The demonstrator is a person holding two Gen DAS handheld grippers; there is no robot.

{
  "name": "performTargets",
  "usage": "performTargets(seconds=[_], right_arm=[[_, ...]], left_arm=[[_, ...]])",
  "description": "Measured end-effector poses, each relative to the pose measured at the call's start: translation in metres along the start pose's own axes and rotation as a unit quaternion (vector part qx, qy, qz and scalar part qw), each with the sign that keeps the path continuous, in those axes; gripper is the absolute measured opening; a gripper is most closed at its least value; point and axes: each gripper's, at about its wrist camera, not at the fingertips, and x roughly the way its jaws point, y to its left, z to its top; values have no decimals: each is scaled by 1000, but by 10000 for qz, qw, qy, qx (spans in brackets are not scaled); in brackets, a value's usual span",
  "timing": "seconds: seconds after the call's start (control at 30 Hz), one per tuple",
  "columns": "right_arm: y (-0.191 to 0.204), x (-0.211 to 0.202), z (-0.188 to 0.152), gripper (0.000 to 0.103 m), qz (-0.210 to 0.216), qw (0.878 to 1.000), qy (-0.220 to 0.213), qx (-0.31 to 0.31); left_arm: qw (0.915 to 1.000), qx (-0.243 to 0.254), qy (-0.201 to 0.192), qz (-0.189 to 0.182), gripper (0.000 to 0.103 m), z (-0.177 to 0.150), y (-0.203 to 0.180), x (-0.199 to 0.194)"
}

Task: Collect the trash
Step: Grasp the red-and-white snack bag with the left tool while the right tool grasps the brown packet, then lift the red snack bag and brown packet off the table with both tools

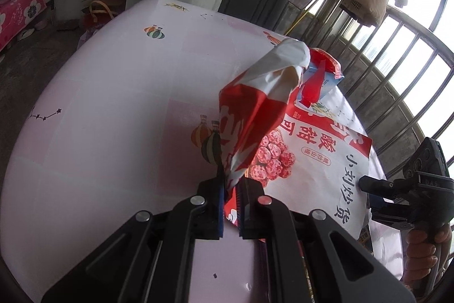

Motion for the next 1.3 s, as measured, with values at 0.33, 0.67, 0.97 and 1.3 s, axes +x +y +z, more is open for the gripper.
performTargets(seconds=[0.33, 0.67, 0.97, 1.3], right_arm=[[-6, -4, 1, 30, 28, 9999, 35, 97], [3, 2, 3, 30, -363, 9993, -85, -99], [7, -7, 2, 19, -252, 9990, -282, -220], [11, -41, 1, 19, -67, 9979, -599, -255]], left_arm=[[9984, -473, -304, -106, 6, -1, 15, -26], [9977, -606, -278, 125, 5, -5, 25, -28], [9975, -593, -371, 46, 5, -3, 24, -32], [9965, -620, -547, -125, 5, -3, 19, -45]])
